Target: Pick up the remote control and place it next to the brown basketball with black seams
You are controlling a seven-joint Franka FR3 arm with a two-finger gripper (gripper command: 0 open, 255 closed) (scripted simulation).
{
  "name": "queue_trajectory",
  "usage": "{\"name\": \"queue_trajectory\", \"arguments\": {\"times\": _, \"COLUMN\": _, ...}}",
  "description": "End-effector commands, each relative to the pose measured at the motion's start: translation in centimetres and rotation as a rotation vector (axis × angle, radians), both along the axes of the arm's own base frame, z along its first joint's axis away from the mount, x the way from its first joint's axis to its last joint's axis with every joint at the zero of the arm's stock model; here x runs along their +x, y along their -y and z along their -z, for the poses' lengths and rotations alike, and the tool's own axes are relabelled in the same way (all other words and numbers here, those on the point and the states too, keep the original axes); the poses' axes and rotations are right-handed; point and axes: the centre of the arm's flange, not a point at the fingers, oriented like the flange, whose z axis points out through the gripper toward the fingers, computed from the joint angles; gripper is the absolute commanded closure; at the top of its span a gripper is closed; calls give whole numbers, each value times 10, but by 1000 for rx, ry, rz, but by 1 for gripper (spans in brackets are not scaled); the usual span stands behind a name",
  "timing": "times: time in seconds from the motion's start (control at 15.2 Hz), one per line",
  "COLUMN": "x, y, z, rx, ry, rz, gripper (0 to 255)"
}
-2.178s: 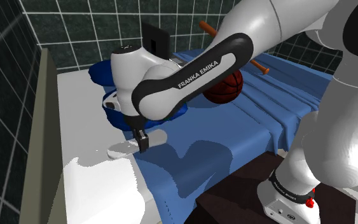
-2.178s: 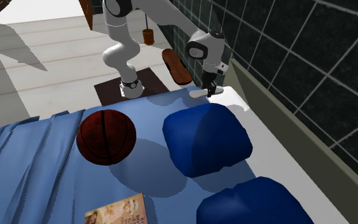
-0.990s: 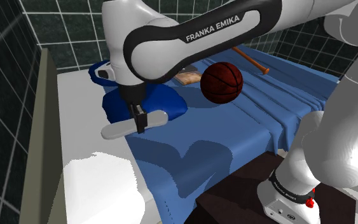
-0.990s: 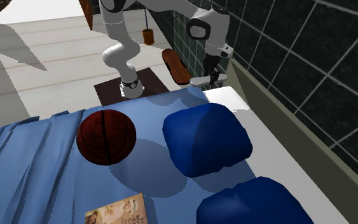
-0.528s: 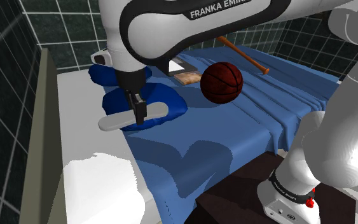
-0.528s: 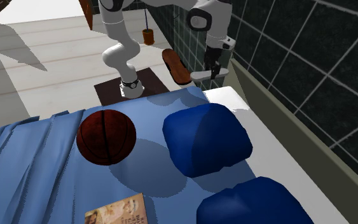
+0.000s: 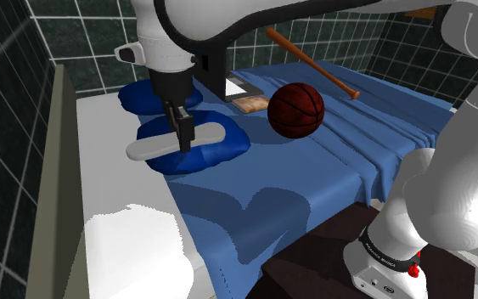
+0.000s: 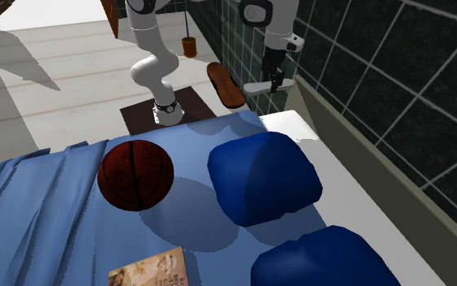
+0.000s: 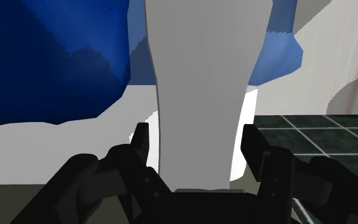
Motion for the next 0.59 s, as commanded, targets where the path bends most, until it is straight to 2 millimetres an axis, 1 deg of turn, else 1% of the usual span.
{"name": "queue_trajectory", "arguments": {"times": 0.0, "x": 0, "y": 1, "z": -11, "rx": 0, "ry": 0, "rz": 0, "gripper": 255}}
{"name": "queue_trajectory", "arguments": {"times": 0.53, "x": 0, "y": 1, "z": -53, "rx": 0, "ry": 0, "rz": 0, "gripper": 255}}
